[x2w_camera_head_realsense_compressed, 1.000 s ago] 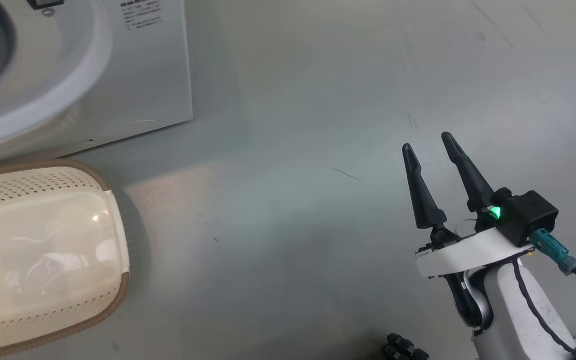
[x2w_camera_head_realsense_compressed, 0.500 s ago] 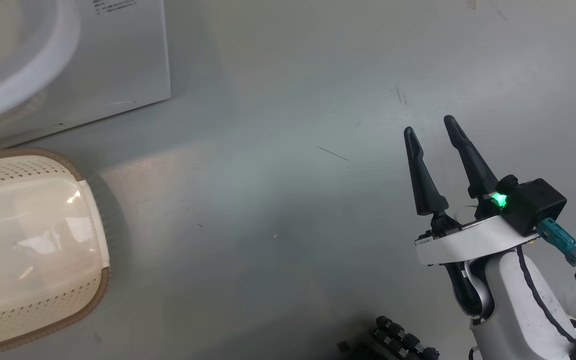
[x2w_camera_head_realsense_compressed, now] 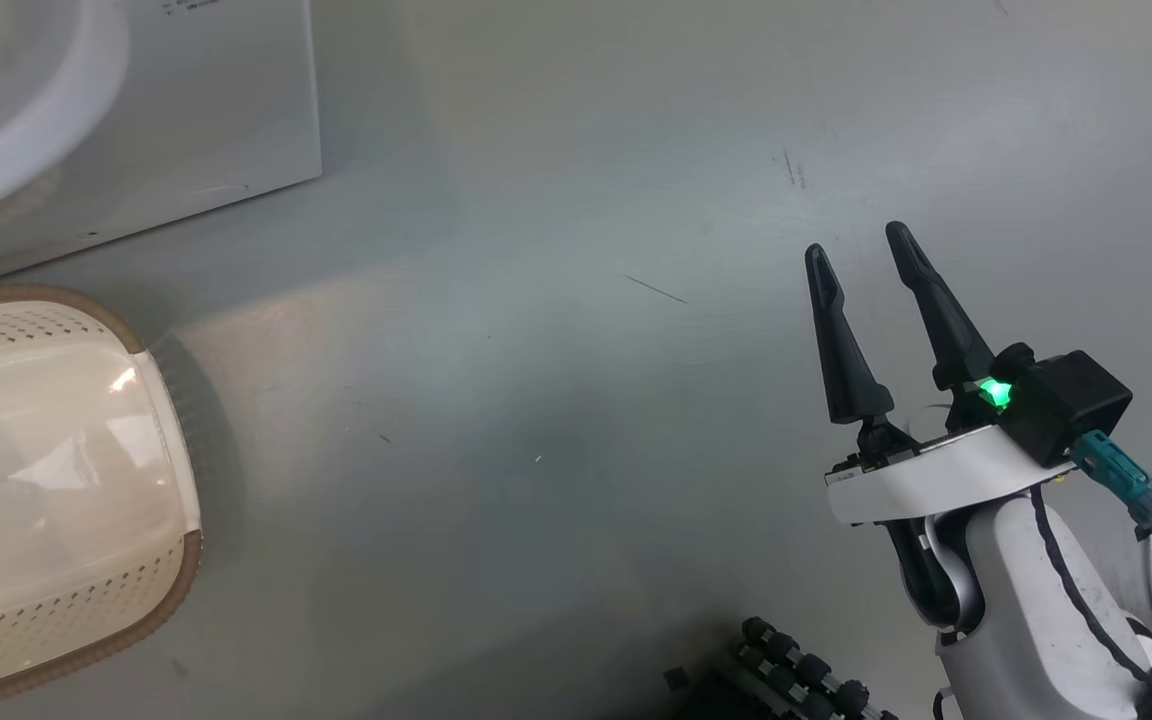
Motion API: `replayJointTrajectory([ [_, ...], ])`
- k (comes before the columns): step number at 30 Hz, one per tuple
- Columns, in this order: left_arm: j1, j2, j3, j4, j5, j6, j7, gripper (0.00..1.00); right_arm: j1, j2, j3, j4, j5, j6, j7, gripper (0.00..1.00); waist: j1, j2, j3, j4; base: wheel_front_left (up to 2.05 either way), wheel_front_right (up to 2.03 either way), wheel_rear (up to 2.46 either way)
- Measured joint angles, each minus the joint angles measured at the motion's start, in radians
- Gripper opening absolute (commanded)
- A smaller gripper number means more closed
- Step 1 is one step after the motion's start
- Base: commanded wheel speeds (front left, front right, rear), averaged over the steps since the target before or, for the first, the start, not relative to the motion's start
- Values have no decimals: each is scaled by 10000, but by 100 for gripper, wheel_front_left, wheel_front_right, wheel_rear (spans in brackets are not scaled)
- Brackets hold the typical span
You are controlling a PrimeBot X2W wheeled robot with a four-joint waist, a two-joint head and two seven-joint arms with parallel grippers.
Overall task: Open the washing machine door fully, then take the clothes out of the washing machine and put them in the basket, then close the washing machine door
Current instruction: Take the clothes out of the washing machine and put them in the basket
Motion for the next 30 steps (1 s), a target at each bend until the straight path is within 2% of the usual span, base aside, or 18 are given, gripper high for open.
replayJointTrajectory([
  [5, -191, 23, 25, 182, -13, 69, 23, 100, -79, 0, 8, 0, 0, -77, 0, 100, 0, 0, 52, -14, 0, 0, 0],
  [7, -280, 19, 71, 295, -19, 71, 56, 16, -95, 0, 15, 0, 0, -86, 0, 100, 0, 0, 63, -10, 0, 0, 0],
  [8, -318, 15, 71, 345, -23, 71, 56, 0, -95, 0, 21, 4, 0, -86, 0, 100, 0, 0, 67, -6, 0, 0, 0],
  [20, -483, -186, -50, 694, -31, 69, -240, 0, -122, 2, 10, 21, 0, -159, -6, 100, 0, 0, 7, 130, 0, 0, 0],
  [30, -468, -784, -161, 1172, -107, 71, -1181, 0, -190, 0, -167, 123, -21, -236, -6, 100, 0, 0, -384, 335, 0, 0, 0],
])
